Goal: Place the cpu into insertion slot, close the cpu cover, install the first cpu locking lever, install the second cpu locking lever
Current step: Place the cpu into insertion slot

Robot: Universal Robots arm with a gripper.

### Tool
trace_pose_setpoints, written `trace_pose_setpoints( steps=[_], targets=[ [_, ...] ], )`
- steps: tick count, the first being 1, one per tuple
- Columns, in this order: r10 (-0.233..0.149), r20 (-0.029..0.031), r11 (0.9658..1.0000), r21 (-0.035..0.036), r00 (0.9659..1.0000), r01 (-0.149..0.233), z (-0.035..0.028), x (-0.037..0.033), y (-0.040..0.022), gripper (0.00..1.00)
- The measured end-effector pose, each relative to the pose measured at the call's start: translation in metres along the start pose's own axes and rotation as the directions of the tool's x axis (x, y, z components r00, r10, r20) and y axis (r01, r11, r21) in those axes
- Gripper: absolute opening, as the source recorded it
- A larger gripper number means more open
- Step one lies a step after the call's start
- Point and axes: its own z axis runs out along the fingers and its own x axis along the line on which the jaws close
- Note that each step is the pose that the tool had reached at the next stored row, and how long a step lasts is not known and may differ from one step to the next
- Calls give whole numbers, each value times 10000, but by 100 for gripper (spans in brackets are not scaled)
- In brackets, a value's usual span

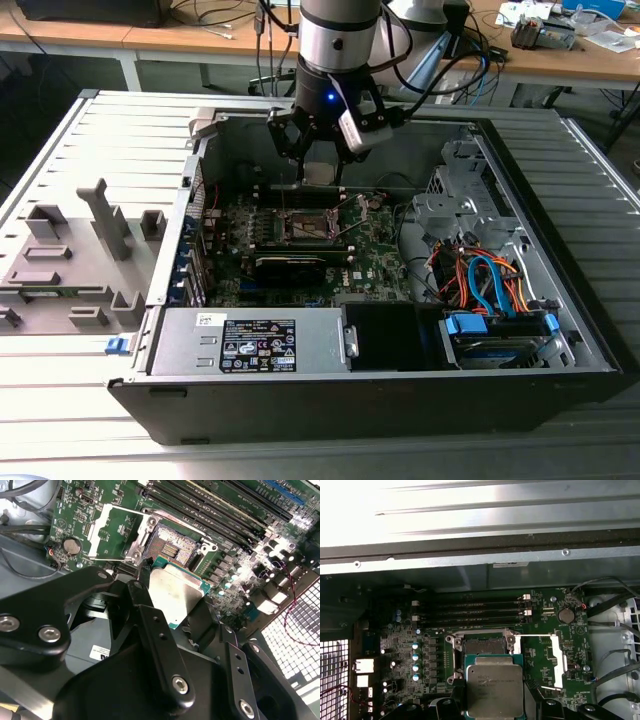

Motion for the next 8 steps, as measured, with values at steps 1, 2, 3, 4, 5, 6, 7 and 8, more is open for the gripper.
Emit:
trace_pose_setpoints(
  steps=[1,2,3,4,5,6,7,8],
  targets=[
    [48,4,10000,4,10000,-48,1,0,0,55],
    [88,8,10000,10,10000,-88,2,0,0,55],
    [115,11,9999,15,9999,-115,2,0,0,55],
    [154,15,9999,21,9999,-154,3,0,0,55],
    [182,17,9998,26,9998,-182,3,0,-1,55],
    [227,21,9997,33,9997,-228,3,0,0,55],
    [260,25,9997,38,9997,-260,4,0,0,55],
    [281,28,9996,44,9996,-281,4,0,0,55]
  ],
)
